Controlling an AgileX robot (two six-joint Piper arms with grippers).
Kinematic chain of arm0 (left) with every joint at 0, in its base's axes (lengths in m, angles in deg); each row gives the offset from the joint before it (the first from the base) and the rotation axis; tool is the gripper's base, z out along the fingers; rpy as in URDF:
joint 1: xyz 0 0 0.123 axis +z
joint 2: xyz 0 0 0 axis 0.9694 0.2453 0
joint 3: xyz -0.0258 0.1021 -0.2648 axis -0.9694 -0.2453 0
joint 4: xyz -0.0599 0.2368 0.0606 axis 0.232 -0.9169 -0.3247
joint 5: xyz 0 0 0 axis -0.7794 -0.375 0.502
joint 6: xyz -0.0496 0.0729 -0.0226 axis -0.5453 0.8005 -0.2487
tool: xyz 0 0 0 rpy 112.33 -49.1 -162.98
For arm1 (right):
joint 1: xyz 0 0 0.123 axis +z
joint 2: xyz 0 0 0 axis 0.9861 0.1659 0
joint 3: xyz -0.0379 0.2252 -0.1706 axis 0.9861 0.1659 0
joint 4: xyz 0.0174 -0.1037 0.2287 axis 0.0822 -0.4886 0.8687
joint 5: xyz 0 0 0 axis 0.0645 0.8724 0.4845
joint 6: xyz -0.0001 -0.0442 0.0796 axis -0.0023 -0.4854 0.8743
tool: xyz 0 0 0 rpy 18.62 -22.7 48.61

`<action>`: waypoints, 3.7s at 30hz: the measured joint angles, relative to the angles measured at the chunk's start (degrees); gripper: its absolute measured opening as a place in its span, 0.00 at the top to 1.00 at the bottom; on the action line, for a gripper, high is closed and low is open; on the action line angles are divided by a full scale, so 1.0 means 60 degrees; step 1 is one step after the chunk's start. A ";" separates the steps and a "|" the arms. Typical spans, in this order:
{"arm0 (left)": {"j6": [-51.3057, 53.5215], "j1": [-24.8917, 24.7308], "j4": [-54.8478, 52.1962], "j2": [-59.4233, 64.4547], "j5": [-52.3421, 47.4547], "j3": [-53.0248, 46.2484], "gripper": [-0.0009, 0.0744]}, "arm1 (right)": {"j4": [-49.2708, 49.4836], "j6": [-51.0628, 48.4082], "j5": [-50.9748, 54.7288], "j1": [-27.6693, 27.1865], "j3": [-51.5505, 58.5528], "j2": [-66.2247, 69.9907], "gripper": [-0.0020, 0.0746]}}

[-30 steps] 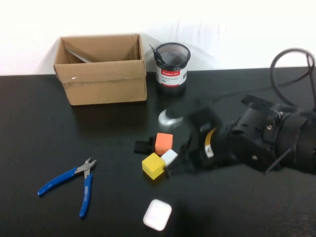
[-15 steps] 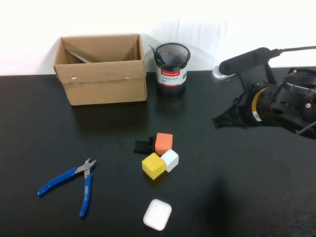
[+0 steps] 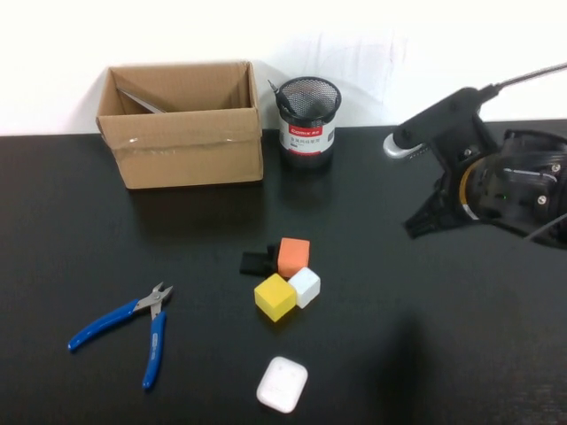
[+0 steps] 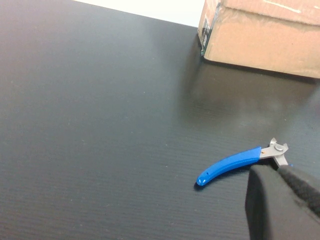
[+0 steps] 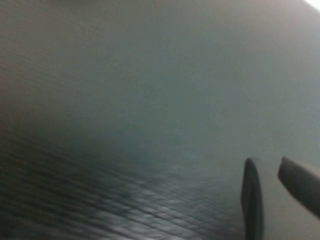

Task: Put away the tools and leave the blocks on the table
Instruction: Pick up the pliers from the table

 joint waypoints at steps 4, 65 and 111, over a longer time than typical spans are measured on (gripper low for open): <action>0.0000 0.0000 0.0000 0.0000 0.0000 0.0000 0.99 | -0.0701 -0.0025 -0.0054 0.0000 0.0017 -0.0544 0.94; 0.0000 0.0000 -0.0037 -0.0004 0.0000 0.0000 0.99 | -0.2296 0.5206 -0.2387 -0.5712 1.0744 -1.5479 0.94; 0.5944 0.0000 0.3887 1.1058 -0.0576 0.7193 0.98 | -0.2261 0.5227 -0.2186 -0.5738 1.0744 -1.5479 0.94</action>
